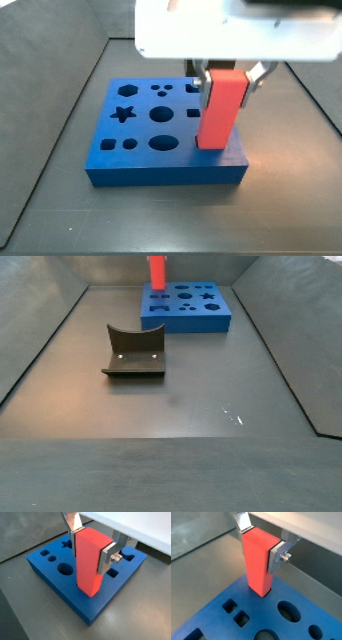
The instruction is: Insert the rectangle object.
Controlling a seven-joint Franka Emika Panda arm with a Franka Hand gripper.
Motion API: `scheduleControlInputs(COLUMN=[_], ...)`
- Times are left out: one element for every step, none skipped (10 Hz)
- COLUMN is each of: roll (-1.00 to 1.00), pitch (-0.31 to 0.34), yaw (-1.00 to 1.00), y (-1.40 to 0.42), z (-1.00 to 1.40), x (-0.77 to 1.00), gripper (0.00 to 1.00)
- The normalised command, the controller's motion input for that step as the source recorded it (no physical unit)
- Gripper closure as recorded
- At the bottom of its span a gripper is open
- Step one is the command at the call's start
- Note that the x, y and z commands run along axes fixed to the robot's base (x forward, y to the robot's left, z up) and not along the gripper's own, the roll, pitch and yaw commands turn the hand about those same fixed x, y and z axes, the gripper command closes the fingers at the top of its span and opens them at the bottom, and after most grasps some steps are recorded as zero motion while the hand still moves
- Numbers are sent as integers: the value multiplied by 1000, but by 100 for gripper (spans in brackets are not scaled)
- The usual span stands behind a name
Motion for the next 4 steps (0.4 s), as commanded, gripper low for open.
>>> scheduleControlInputs(roll=[3, -49, -53, 0], pitch=[-51, -106, 0, 0], yaw=[-37, 0, -34, 0], y=[0, 0, 51, 0], z=[-331, -226, 0, 0], x=[0, 0, 0, 0], gripper=[100, 100, 100, 100])
